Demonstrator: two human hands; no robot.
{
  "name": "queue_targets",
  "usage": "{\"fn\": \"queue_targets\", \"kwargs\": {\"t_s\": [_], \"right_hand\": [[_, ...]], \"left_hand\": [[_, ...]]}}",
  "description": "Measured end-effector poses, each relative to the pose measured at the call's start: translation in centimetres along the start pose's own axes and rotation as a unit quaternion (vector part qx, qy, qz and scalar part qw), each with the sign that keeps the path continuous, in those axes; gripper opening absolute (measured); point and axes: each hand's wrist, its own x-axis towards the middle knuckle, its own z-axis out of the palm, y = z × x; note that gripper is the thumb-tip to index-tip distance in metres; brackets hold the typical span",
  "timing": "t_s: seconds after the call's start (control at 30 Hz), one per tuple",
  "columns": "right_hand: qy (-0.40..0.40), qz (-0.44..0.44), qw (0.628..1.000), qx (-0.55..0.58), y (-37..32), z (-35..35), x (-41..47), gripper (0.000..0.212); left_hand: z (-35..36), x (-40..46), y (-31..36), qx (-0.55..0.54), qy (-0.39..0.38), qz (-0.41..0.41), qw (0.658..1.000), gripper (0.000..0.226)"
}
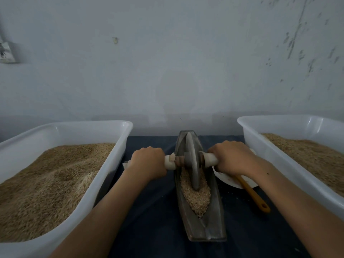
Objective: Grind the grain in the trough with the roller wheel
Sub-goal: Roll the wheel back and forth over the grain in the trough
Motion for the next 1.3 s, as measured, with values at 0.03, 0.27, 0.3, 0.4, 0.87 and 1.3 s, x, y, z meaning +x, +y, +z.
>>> {"fn": "queue_targets", "kwargs": {"t_s": [0.03, 0.27, 0.3, 0.4, 0.87, 1.3], "right_hand": [[-0.023, -0.002, 1.000, 0.004, 0.0, -0.3, -0.1, 0.020], [0.033, 0.012, 0.999, 0.015, -0.1, 0.7, -0.2, 0.012], [0.066, 0.015, 0.998, 0.011, -0.1, 1.1, -0.1, 0.014], [0.152, 0.024, 0.988, -0.008, -0.3, 2.2, 0.1, 0.008], [-0.031, -0.002, 0.999, 0.009, 0.0, -0.5, -0.2, 0.018], [0.127, 0.028, 0.992, 0.000, 0.1, 2.2, 0.5, 0.017]], "left_hand": [[-0.2, -0.1, 0.1, 0.002, -0.016, 0.000, 1.000, 0.017], [-0.3, -0.3, 0.4, 0.006, 0.020, -0.010, 1.000, 0.019], [-0.2, -0.3, 0.5, 0.005, 0.031, -0.014, 0.999, 0.019], [0.1, -0.3, 0.8, 0.015, 0.082, -0.030, 0.996, 0.016], [-0.6, -0.2, 0.1, -0.017, -0.053, -0.001, 0.998, 0.027], [0.9, 0.1, 0.2, -0.001, 0.132, 0.012, 0.991, 0.016]]}}
